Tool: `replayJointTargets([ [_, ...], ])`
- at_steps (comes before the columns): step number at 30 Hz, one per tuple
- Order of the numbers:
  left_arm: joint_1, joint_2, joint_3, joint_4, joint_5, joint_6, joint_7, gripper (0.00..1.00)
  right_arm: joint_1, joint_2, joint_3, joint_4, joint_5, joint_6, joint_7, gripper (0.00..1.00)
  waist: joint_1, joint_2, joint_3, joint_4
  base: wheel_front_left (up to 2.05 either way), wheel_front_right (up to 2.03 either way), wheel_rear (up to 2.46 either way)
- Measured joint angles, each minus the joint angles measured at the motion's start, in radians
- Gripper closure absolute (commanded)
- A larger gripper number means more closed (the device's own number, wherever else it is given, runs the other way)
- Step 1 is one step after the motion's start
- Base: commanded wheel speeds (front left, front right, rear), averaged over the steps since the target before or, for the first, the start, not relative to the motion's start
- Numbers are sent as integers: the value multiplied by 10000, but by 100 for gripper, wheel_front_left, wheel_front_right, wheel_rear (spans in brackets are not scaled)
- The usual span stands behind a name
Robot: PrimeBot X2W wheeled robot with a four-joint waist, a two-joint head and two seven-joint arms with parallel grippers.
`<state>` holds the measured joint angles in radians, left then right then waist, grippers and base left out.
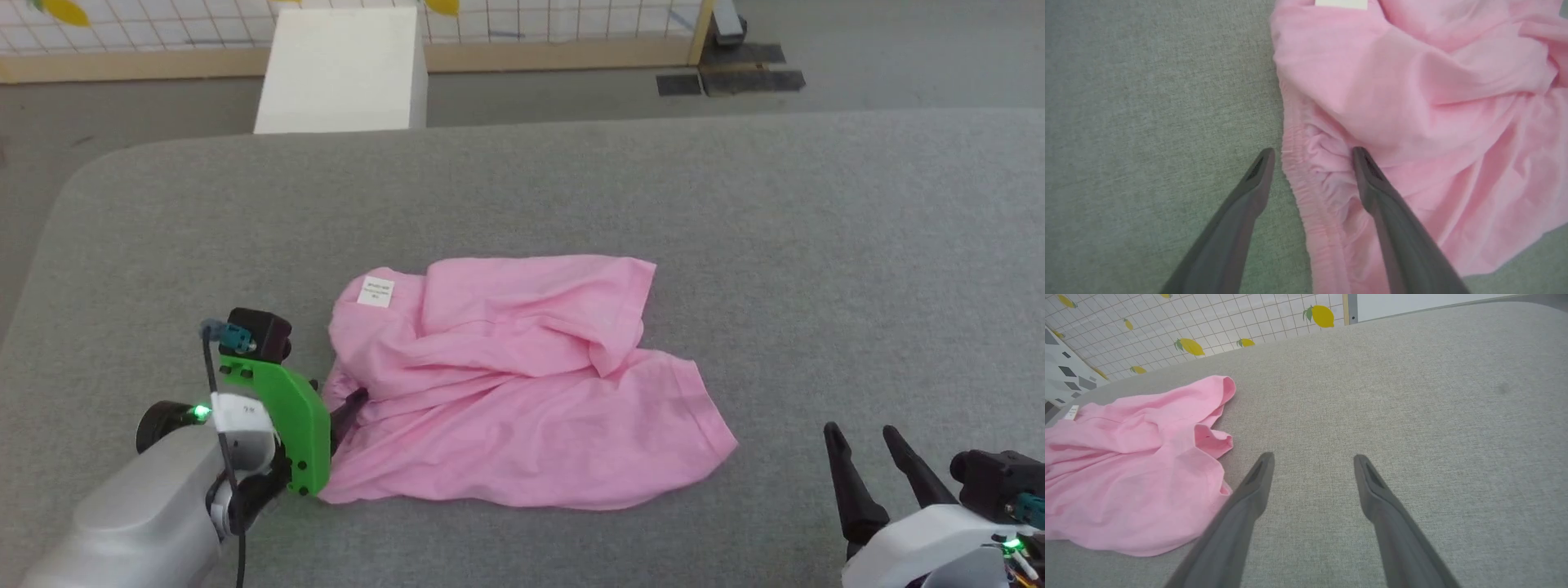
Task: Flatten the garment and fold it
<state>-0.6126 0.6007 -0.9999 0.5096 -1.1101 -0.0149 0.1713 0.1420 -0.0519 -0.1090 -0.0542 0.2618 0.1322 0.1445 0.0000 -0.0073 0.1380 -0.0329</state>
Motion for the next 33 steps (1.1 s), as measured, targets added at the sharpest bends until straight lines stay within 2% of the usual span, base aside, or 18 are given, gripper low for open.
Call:
replayJointTargets([
  [2, -194, -155, -119, 506, -4, -209, 284, 0, -30, 2, 46, 48, 27, 0, -12, 0, 0, 0, 151, -92, 0, 0, 0],
  [4, -390, -359, -161, 926, -10, -393, 385, 56, -54, 0, 79, 88, 40, 0, -19, 0, 0, 0, 313, -186, 0, 0, 0],
  [5, -516, -424, -171, 1074, -15, -493, 393, 100, -78, 2, 100, 107, 42, 0, -38, 0, 0, 0, 387, -229, 0, 0, 0],
  [13, -1262, -648, -153, 1599, 23, -899, 67, 100, -259, 2, 123, 253, 125, 0, -128, 0, 1, 0, 659, -462, 0, 0, 0],
  [25, -3166, -570, 297, 2203, 192, -999, -282, 100, -666, 2, 493, 424, 148, 0, -230, 0, 0, 0, 936, -711, 0, 0, 0],
  [31, -3403, -1014, 416, 3371, 161, -976, -546, 100, -811, 2, 667, 587, 217, 0, -353, 0, 1, 0, 1135, -959, 0, 0, 0],
  [32, -3396, -1103, 430, 3517, 130, -976, -602, 87, -816, 2, 683, 602, 221, 0, -366, 0, 1, 0, 1157, -980, 0, 0, 0],
  [33, -3378, -1216, 495, 3670, 77, -976, -761, 32, -817, 0, 688, 633, 230, 0, -395, 0, 1, 0, 1174, -995, 0, 0, 0],
])
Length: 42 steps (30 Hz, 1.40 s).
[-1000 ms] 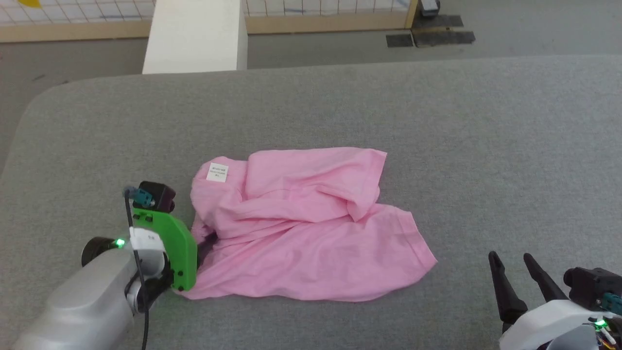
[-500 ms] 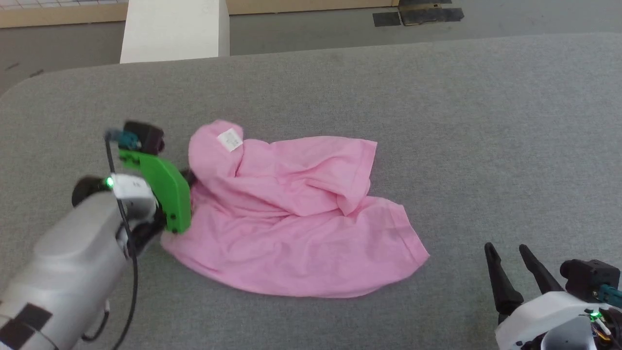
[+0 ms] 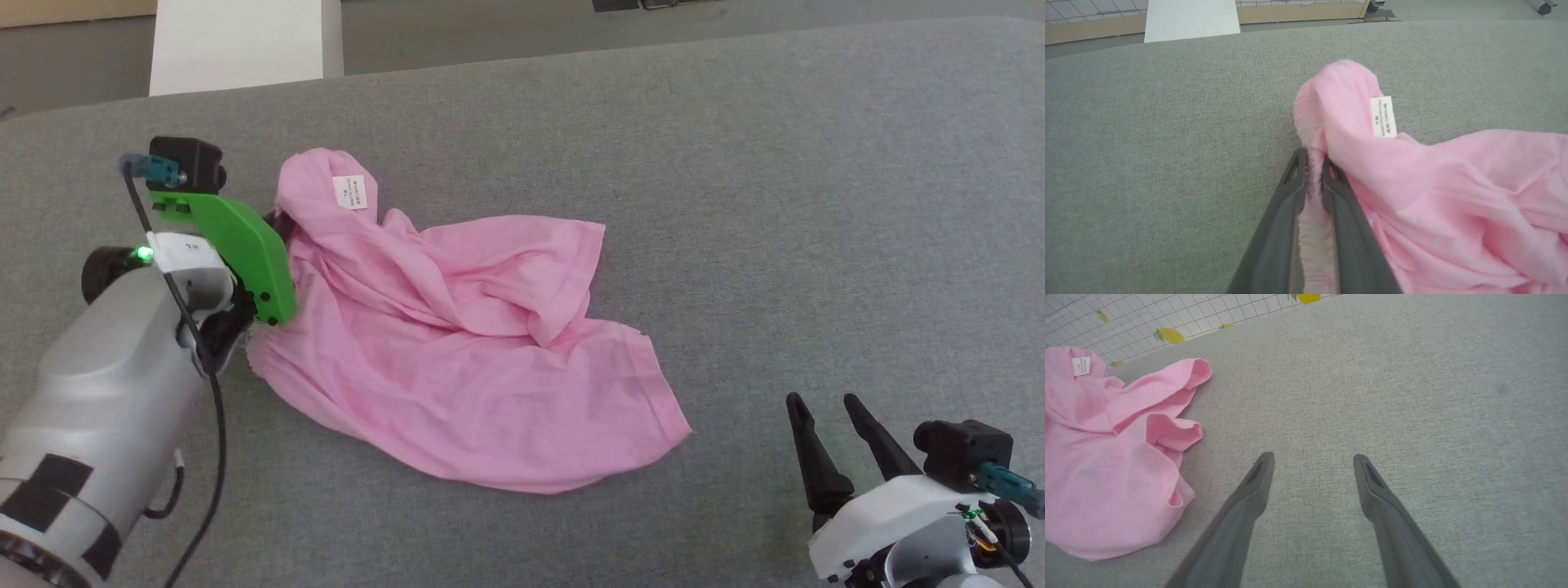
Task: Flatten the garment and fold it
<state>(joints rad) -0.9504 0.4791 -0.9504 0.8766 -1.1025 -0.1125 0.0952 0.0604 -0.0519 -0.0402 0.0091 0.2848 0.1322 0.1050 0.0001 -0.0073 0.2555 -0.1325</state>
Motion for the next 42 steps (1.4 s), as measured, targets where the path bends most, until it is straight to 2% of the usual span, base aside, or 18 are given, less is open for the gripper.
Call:
replayJointTargets([
  [1, 36, -113, 56, 144, -33, -2, -198, 0, -2, 0, -2, 35, 15, 0, -13, 0, 0, 0, -2, 6, 0, 0, 0],
  [5, 352, -395, 151, 439, -27, 0, -1258, 0, -5, 0, -38, 73, 56, 0, -75, 0, 0, 0, -100, 130, 0, 0, 0],
  [10, 1071, -456, 263, 389, 211, 453, -3070, 0, 4, 2, -86, -4, 54, 0, -82, 0, 0, 0, -406, 412, 0, 0, 0],
  [13, 1569, -428, 395, -98, 418, 786, -3419, 0, 36, 2, -142, -109, 50, 0, -50, 0, 0, 0, -607, 618, 0, 0, 0],
  [18, 2550, -113, 537, -1383, 654, 1020, -3476, 0, 261, 0, -247, -255, 35, 0, 119, 0, 0, 0, -942, 988, 0, 0, 0],
  [21, 3148, 385, 366, -2197, 598, 1106, -2895, 0, 413, 2, -268, -330, 35, 0, 199, 0, 0, 0, -1159, 1170, 0, 0, 0],
  [26, 3691, 1317, 40, -3666, 203, 1329, -1273, 0, 486, 2, -203, -437, 36, 0, 328, 0, 0, 0, -1408, 1361, 0, 0, 0],
  [29, 3811, 1655, -96, -4374, 50, 1413, -593, 0, 510, 2, -155, -449, 38, 0, 380, 0, -1, 0, -1415, 1318, 0, 0, 0],
  [34, 3838, 1801, -234, -4757, -107, 1509, 286, 0, 519, 2, -111, -454, 38, 0, 445, 0, -1, 0, -1257, 1095, 0, 0, 0],
  [39, 3698, 1762, -510, -4174, -222, 1455, 1172, 0, 517, 4, -27, -464, 38, 0, 458, 0, 0, 0, -1004, 858, 0, 0, 0],
  [41, 3552, 1674, -596, -3833, -295, 1300, 1480, 0, 515, 2, -10, -458, 40, 0, 458, 0, -1, 0, -879, 754, 0, 0, 0],
  [42, 3219, 1567, -750, -3444, -330, 1062, 1894, 0, 507, 2, -12, -431, 63, 0, 458, 0, -1, 0, -717, 612, 0, 0, 0],
])
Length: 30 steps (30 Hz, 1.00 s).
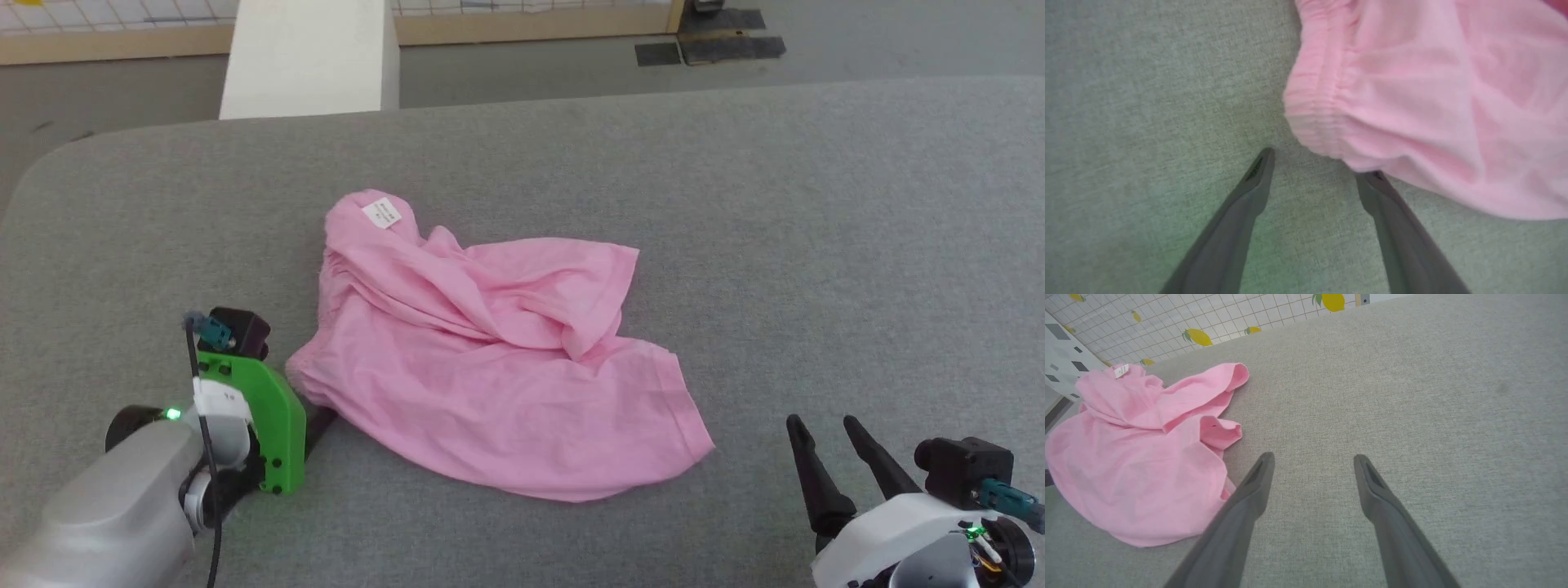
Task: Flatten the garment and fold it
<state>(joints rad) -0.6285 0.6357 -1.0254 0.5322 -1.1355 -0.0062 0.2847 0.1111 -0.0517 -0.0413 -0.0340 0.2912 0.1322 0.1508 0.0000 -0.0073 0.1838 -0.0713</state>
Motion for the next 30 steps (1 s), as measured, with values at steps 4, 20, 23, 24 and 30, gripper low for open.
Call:
replayJointTargets([
  [4, -298, -144, -25, 341, -10, -234, 125, 3, -48, 0, -31, 40, 31, 0, -17, 0, 0, 0, 233, -131, 0, 0, 0],
  [20, -7, -479, -59, 305, -52, -391, -840, 100, -82, 0, -198, 364, 171, 0, -192, 0, 0, 0, -128, 80, 0, 0, 0],
  [23, 422, -433, 59, -163, 42, -6, -1507, 100, -71, 0, -257, 391, 188, 0, -194, 0, 0, 0, -298, 149, 0, 0, 0],
  [24, 573, -387, 94, -384, 67, 125, -1682, 100, -59, 0, -290, 395, 199, 0, -194, 0, 0, 0, -356, 184, 0, 0, 0],
  [30, 1365, 192, 439, -1904, 105, 1060, -2522, 100, 46, 0, -337, 380, 215, 0, -198, 0, 0, 0, -672, 423, 0, 0, 0],
])
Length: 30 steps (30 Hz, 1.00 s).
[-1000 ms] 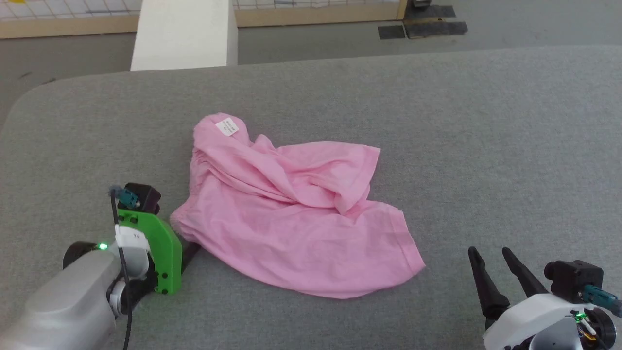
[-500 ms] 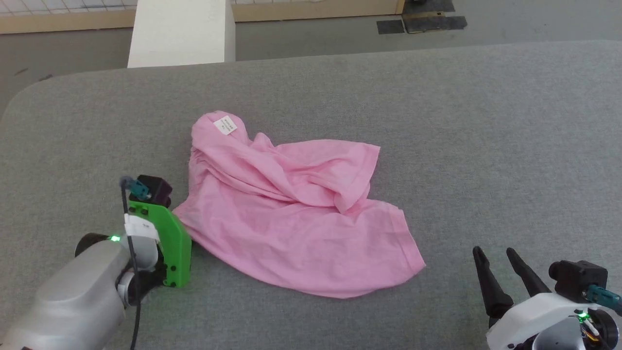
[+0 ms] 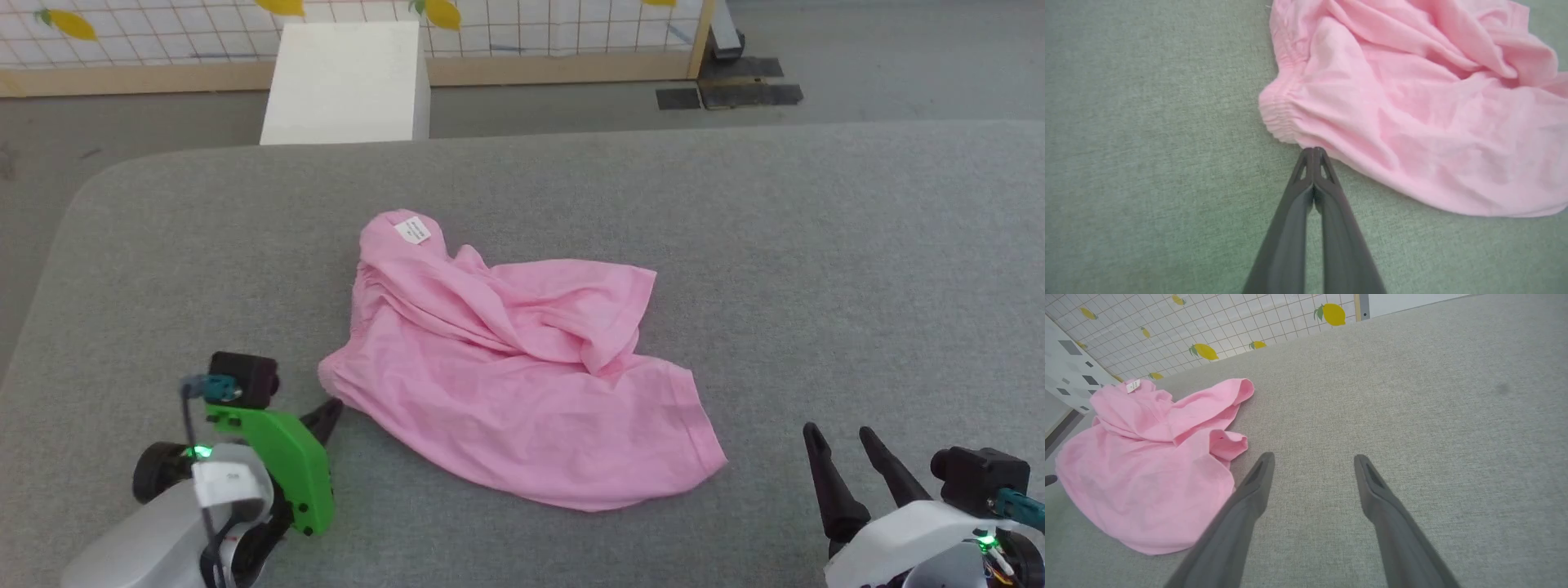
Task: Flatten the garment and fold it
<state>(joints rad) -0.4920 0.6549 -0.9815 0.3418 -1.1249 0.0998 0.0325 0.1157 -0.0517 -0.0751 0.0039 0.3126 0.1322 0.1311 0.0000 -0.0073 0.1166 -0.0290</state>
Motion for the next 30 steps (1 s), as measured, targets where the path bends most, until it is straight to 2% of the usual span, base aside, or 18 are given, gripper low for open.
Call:
replayJointTargets([
  [4, 462, 518, 399, -1091, -8, 709, -533, 100, 67, 0, -25, -59, 0, 0, 8, 0, 0, 0, -171, 141, 0, 0, 0],
  [8, 716, 1028, 688, -2040, -31, 1218, -690, 100, 94, 2, -31, -109, 0, 0, 21, 0, 0, 0, -266, 215, 0, 0, 0],
  [13, 768, 1534, 899, -2876, -228, 1478, -533, 100, 94, 2, -6, -151, 2, 0, 25, 0, 0, 0, -274, 150, 0, 0, 0],
  [16, 767, 1741, 903, -3126, -314, 1475, -213, 100, 94, 0, 6, -155, 13, 0, 25, 0, 0, 0, -252, 94, 0, 0, 0],
  [17, 766, 1776, 888, -3181, -387, 1427, -56, 82, 94, 0, 12, -155, 25, 0, 25, 0, 0, 0, -243, 78, 0, 0, 0],
  [18, 765, 1806, 874, -3244, -451, 1369, 104, 27, 94, 0, 12, -155, 27, 0, 23, 0, 0, 0, -232, 61, 0, 0, 0],
  [19, 755, 1829, 861, -3290, -476, 1294, 217, 6, 94, 0, 17, -155, 27, 0, 25, 0, 0, 0, -221, 43, 0, 0, 0],
  [20, 735, 1852, 869, -3294, -487, 1277, 295, 0, 94, 2, 23, -155, 27, 0, 25, 0, 0, 0, -208, 27, 0, 0, 0],
  [23, 607, 1906, 903, -3179, -527, 1122, 470, 0, 94, 0, 35, -155, 27, 0, 23, 0, 0, 0, -163, -20, 0, 0, 0],
  [24, 356, 1910, 821, -3005, -612, 895, 903, 0, 93, 0, 42, -159, 27, 0, 23, 0, 0, 0, -106, -50, 0, 0, 0],
  [30, -467, 1565, 569, -2096, -819, 188, 1848, 0, 70, 0, 96, -230, 25, 0, 25, 0, 0, 0, 145, -86, 0, 0, 0],
])
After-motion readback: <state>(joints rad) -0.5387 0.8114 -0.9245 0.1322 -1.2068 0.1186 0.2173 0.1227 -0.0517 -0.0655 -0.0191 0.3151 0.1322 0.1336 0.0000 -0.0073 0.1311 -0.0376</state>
